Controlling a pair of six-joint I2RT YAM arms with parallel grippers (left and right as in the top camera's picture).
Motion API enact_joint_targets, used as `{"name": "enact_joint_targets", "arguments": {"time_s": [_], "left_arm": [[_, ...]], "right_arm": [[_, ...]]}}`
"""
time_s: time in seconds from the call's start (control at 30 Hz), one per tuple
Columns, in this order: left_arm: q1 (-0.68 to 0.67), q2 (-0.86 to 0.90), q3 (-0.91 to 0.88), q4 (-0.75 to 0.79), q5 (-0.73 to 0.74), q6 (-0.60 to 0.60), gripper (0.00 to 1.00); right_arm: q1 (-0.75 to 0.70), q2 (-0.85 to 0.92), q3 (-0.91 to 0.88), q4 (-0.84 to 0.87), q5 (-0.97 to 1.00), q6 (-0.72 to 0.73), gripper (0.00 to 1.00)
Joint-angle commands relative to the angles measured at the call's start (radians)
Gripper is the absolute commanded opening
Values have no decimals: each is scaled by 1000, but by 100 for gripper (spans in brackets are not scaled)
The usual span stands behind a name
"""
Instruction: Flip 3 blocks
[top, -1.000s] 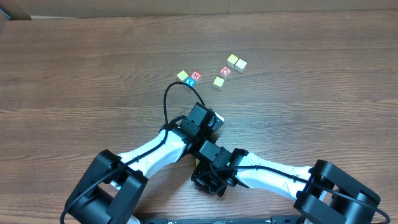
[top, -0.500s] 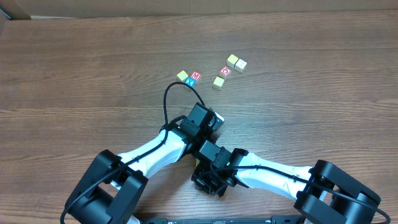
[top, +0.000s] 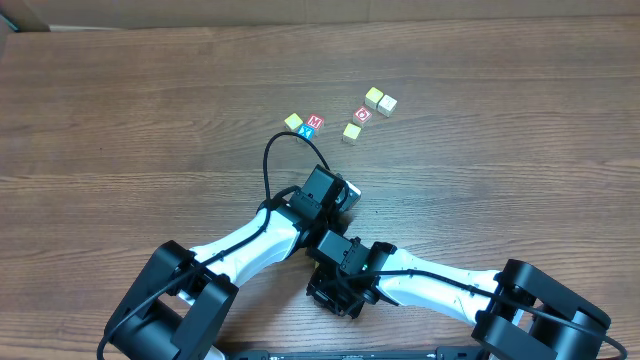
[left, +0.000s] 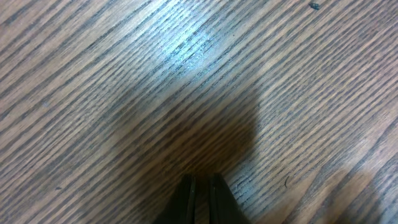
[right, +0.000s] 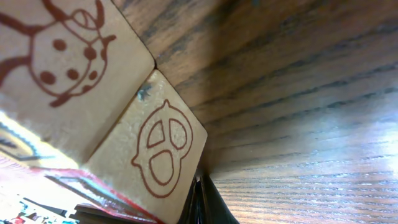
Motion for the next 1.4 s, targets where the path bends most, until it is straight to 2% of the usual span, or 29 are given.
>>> {"name": "enact_joint_targets", "arguments": {"time_s": [0.0,0.97,1.37], "left_arm": [[-31,59,-60,-48,53,-17,4],[-29,59,-60,-48,48,-25,4],[48,59,-60,-47,46,-35,4]], "right_arm": [[8,15,10,-1,61,16,4],[87,12,10,-65,59,24,4],[87,12,10,-84,60,24,4]]}}
